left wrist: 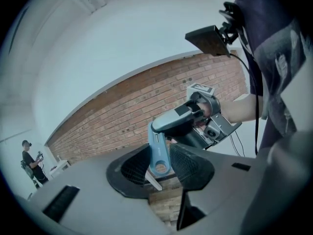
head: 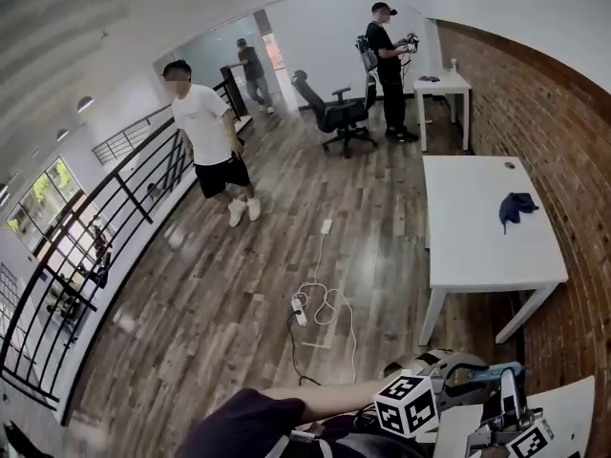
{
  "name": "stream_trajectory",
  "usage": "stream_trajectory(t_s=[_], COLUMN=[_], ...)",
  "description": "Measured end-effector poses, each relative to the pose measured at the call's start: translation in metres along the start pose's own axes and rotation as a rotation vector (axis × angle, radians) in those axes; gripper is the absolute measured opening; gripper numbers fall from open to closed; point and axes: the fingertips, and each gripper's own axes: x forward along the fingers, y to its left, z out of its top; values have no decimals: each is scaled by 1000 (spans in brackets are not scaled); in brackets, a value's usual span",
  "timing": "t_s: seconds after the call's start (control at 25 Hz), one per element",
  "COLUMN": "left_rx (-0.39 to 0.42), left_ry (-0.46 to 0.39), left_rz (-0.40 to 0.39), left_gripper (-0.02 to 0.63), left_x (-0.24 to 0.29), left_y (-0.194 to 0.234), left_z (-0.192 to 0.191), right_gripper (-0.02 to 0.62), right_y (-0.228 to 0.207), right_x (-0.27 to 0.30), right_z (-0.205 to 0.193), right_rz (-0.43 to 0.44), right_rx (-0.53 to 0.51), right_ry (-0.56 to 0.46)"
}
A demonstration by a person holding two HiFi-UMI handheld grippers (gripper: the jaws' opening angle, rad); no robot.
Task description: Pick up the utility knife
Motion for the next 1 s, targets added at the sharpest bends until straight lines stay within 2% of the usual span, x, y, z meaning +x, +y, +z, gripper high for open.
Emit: stream_trajectory(t_s=[0.12,0.2,0.28,0.36,0.4,0.48,0.56,0.64,0.76,0.84,0.88,1.0], left_rx=[13,21,32,67,79,85,81,91,151,195,169,-106], left_ry=[-3,-35,-84,-119,-134,-177,-219,-251,-328,-388,-397,-352], left_rz=[15,10,-3,-12,-34,-134,-242,-312,-415,-456,-473,-576], left_gripper=[126,124,123,121,121,121,121,121,121,121,131,133], left_x=[1,-10,-29,-40,-37,-17,5,17,27,32,35,49], left_y=[-16,-32,-39,-28,-26,-39,-62,-76,-86,-90,-94,-109], left_z=[-10,-15,-11,-1,5,21,33,40,49,60,64,67], right_gripper=[80,74,74,74,74,74,74,74,72,72,72,72], right_y=[7,14,15,20,25,32,28,25,28,28,29,37], right_x=[-14,-30,-41,-36,-37,-60,-95,-120,-144,-164,-177,-223], right_z=[-8,-17,-27,-26,-18,0,8,12,14,20,23,28], right_rz=[29,38,-3,-44,-74,-168,-272,-346,-461,-499,-507,-589], right_rx=[-13,-33,-46,-72,-91,-114,-94,-85,-110,-118,-122,-166], right_ry=[-25,-60,-90,-104,-116,-160,-219,-281,-386,-438,-452,-516])
